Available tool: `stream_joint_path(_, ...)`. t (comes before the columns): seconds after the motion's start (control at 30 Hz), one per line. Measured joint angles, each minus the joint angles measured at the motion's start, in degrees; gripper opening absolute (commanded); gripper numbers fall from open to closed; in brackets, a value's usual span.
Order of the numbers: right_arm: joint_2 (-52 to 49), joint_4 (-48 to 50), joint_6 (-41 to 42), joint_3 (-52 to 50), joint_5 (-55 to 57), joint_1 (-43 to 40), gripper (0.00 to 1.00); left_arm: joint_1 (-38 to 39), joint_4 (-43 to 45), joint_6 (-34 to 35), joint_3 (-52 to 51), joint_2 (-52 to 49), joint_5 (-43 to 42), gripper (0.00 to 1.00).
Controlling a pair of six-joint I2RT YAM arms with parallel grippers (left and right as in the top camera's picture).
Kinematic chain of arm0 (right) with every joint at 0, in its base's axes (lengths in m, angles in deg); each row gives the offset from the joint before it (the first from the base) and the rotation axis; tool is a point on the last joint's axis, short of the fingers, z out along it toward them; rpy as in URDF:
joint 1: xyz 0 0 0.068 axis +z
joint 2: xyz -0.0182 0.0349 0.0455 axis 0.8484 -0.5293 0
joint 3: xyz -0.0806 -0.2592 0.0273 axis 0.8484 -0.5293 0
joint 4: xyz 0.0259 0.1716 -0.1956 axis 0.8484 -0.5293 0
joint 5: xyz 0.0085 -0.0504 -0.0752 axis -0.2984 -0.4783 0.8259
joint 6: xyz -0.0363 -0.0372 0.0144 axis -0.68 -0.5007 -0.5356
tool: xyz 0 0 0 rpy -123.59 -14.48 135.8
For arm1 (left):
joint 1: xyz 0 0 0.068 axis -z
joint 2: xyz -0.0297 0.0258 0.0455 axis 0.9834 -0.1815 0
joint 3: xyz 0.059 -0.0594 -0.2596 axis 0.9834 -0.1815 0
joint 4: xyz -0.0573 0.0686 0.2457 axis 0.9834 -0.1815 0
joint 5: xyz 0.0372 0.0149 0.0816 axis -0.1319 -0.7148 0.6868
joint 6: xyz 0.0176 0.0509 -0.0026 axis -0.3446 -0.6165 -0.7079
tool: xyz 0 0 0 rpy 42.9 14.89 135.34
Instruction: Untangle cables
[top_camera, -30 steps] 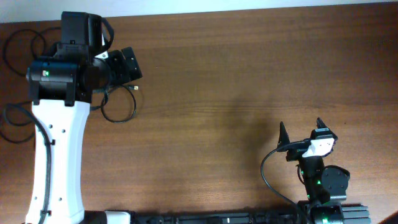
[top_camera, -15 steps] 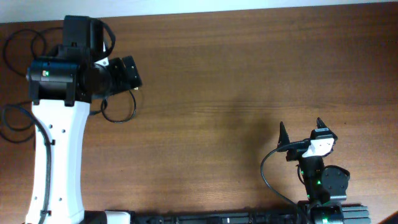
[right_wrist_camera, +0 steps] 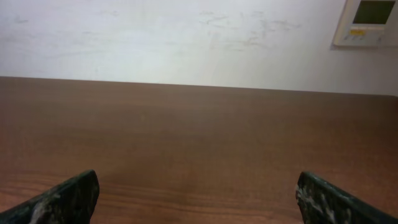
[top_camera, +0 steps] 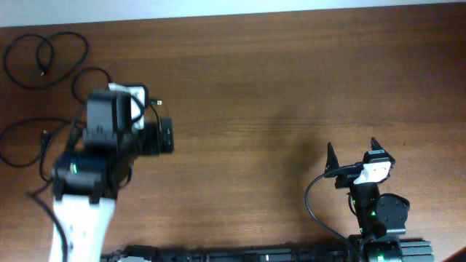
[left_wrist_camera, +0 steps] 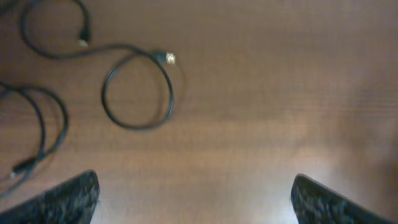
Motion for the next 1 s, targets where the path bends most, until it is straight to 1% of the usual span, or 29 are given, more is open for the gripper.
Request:
stream_joint_path(0.1, 0.0, 0.0, 0.0, 0.0, 0.0, 0.0, 0.98, 0.0, 9.0, -3.7, -13.0, 12.8, -2.0, 0.99)
stream_joint_path(0.17, 0.0, 0.0, 0.0, 0.0, 0.0, 0.0, 0.98, 0.0, 12.4, -4.7, -19.2, 20.7, -2.5, 0.99)
stream_joint_path(0.2, 0.0, 0.0, 0.0, 0.0, 0.0, 0.0, 0.98, 0.0, 13.5, -5.1, -22.9, 26.5, -2.8, 0.99)
stream_joint_path(0.3, 0.1, 0.0, 0.0, 0.0, 0.0, 0.0, 0.98, 0.0, 14.7, -6.3, -28.0, 37.2, -2.9, 0.99)
stream_joint_path(0.4, 0.1, 0.0, 0.0, 0.0, 0.0, 0.0, 0.98, 0.0, 14.6, -7.3, -31.1, 43.6, -2.9, 0.99)
stream_joint_path(0.47, 0.1, 0.0, 0.0, 0.0, 0.0, 0.0, 0.98, -0.5, 14.9, -7.5, -32.3, 46.0, -2.9, 0.99)
stream_joint_path(0.53, 0.1, 0.0, -0.1, 0.0, 0.0, 0.0, 0.98, -2.6, 15.0, -7.5, -34.3, 48.5, -2.8, 0.99)
stream_joint_path(0.67, 0.1, 0.0, 0.0, 0.0, 0.0, 0.0, 0.98, -5.1, 17.6, -7.7, -41.4, 52.2, -2.8, 0.98)
stream_joint_path(0.9, 0.1, 0.0, 0.0, 0.0, 0.0, 0.0, 0.98, -5.8, 31.9, -7.7, -54.3, 60.4, -2.9, 0.99)
stream_joint_path(1.0, 0.1, 0.0, 0.0, 0.0, 0.0, 0.0, 0.98, -5.7, 37.9, -7.7, -57.8, 61.5, -2.9, 0.99)
